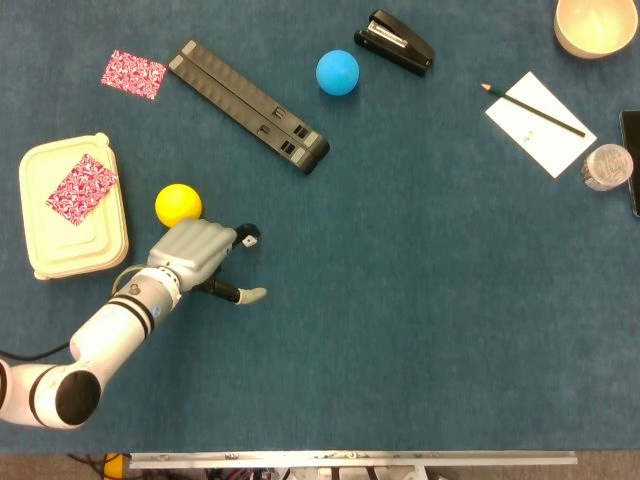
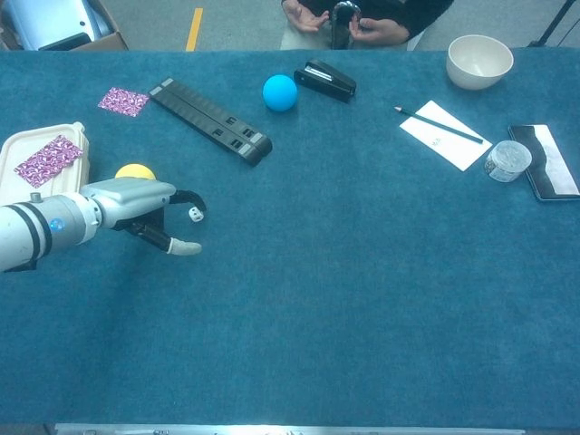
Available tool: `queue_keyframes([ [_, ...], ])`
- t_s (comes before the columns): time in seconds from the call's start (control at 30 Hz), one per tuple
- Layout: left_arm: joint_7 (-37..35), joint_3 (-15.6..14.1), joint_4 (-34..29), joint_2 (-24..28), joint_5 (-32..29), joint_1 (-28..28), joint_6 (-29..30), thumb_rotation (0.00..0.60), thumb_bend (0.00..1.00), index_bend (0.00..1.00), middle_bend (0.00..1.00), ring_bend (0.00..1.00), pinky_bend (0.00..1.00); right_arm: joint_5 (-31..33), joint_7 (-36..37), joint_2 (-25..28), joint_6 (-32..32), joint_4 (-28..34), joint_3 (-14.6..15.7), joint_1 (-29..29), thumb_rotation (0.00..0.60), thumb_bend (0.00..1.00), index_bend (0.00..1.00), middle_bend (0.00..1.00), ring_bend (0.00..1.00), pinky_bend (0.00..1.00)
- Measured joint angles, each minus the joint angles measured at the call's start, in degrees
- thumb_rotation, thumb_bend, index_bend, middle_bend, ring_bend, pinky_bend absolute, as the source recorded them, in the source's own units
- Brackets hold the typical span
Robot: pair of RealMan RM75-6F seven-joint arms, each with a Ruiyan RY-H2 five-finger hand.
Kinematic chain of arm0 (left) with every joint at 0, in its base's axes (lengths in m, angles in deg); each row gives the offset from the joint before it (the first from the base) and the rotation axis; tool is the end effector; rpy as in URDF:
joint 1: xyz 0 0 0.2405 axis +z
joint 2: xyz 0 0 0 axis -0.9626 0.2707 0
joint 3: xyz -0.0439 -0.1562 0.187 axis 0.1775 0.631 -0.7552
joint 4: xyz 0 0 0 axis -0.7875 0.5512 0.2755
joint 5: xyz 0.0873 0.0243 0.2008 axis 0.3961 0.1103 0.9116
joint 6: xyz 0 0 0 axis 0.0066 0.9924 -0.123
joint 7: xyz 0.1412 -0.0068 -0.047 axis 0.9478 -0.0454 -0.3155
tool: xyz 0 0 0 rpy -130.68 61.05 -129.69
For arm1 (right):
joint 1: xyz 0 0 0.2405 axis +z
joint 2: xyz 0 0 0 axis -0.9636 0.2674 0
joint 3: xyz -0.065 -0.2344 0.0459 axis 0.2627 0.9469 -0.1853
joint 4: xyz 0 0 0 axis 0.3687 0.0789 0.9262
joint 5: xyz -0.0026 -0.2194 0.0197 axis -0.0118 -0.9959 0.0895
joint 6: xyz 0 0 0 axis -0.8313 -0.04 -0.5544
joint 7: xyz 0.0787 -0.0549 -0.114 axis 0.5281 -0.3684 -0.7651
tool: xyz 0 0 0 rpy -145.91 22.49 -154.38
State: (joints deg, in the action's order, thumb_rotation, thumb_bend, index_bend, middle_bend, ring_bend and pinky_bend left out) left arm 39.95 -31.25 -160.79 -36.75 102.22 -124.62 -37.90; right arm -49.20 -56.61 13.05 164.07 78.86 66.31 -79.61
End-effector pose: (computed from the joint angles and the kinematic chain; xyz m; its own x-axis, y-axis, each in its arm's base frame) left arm -0.1719 0.2651 -0.0364 0.4734 0.6625 0.5806 0.8805 -0.3380 -0.3323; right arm -0.3220 -0.1354 0.1503 0.1622 0.0937 0.9823 -0.9745 0.1715 0.1445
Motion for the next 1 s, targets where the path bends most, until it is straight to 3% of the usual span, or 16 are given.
queue_keyframes([
  [0.77,0.1,-2.15,-4.8,4.58,2.72,2.82,2.32,0.219,0.18,0.15,1.0,0.98,1.0,-0.76,-0.4,-0.07,0.4,0.57,0.18,-0.03,0.6,0.29,0.25,0.21,0.06,0.06],
  [1.0,0.49,-1.49,-5.31,5.01,3.5,3.03,2.98,0.218,0.18,0.15,1.0,0.98,1.0,-0.71,-0.21,-0.03,0.51,0.46,0.2,-0.15,0.6,0.29,0.25,0.21,0.06,0.06],
])
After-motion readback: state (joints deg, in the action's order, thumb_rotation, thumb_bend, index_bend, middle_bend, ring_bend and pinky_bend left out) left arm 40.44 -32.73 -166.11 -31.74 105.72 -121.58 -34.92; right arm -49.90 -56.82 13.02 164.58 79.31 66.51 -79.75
